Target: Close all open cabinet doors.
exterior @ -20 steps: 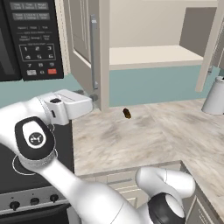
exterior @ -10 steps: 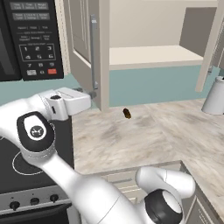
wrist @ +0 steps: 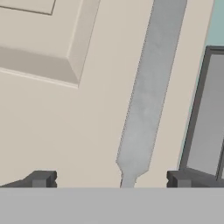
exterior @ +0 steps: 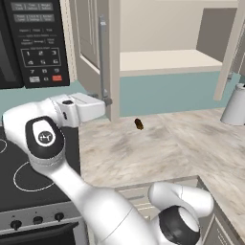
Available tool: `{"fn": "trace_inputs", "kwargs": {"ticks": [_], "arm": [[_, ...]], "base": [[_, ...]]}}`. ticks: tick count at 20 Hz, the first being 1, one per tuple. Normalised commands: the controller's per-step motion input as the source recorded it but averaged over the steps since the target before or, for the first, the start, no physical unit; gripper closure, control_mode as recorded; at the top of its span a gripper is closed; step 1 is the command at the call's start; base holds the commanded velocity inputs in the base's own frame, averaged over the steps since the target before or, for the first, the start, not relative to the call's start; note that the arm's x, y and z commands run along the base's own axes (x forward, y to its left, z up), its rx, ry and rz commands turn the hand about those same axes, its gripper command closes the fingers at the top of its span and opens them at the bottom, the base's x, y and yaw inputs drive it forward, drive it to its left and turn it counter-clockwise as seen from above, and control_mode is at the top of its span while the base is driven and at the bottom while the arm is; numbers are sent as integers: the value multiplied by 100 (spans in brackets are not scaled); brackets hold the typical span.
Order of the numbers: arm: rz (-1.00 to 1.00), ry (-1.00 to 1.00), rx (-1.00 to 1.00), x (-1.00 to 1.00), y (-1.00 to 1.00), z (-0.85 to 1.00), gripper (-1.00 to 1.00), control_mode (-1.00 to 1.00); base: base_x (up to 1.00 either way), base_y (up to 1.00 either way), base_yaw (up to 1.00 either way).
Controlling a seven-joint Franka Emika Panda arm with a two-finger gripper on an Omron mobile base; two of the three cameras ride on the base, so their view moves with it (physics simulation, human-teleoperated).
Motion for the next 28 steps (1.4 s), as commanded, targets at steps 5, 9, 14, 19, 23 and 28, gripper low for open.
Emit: {"fn": "trace_inputs", "kwargs": {"ticks": [5, 9, 14, 19, 23, 28], "arm": [[-6, 0, 0, 0, -44, 0, -100, -100], [-6, 0, 0, 0, -46, 0, -100, -100], [-5, 0, 0, 4, -49, 0, -100, -100], [-5, 0, 0, 28, -35, 0, -100, -100], [-3, 0, 0, 42, -27, 0, -100, -100], [-1, 0, 0, 44, -18, 0, -100, -100]], "base": [[0, 0, 0], [0, 0, 0], [0, 0, 0], [0, 0, 0], [0, 0, 0], [0, 0, 0]]}}
